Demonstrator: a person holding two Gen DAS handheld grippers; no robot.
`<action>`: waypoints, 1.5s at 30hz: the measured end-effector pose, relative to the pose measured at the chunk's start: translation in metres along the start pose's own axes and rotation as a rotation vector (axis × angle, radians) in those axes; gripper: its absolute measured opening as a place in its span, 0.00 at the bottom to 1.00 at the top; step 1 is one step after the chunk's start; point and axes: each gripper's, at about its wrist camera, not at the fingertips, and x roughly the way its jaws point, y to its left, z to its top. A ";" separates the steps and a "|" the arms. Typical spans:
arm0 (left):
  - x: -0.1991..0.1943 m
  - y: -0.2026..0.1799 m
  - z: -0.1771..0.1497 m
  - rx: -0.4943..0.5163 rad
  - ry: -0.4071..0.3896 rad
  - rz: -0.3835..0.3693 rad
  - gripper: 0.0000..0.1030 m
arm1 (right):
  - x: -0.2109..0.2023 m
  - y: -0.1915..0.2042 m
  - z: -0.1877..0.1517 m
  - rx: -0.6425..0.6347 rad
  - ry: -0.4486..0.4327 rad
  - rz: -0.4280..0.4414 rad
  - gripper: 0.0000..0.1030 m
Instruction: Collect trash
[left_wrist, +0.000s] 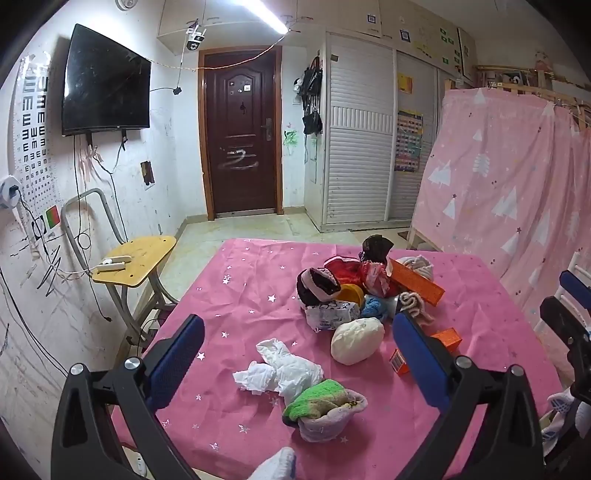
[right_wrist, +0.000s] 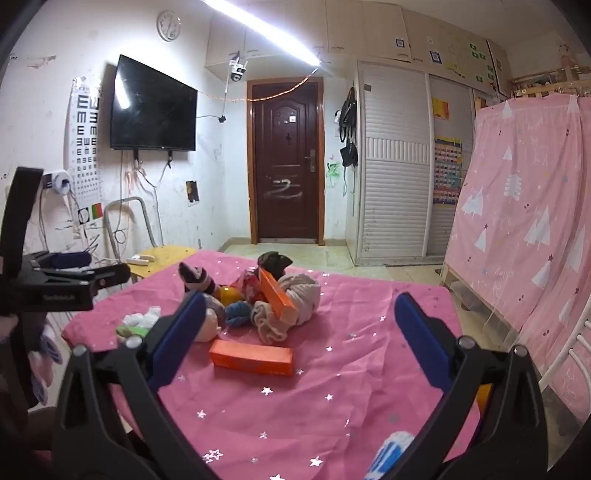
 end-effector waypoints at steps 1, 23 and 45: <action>-0.001 0.001 0.000 -0.001 0.000 0.000 0.91 | -0.001 -0.001 0.000 0.000 0.000 -0.001 0.96; 0.008 0.004 -0.005 -0.016 0.017 -0.004 0.91 | 0.004 0.005 -0.001 -0.010 0.009 -0.002 0.96; 0.009 0.005 -0.006 -0.019 0.021 -0.009 0.91 | 0.004 0.005 -0.001 -0.013 0.011 -0.002 0.96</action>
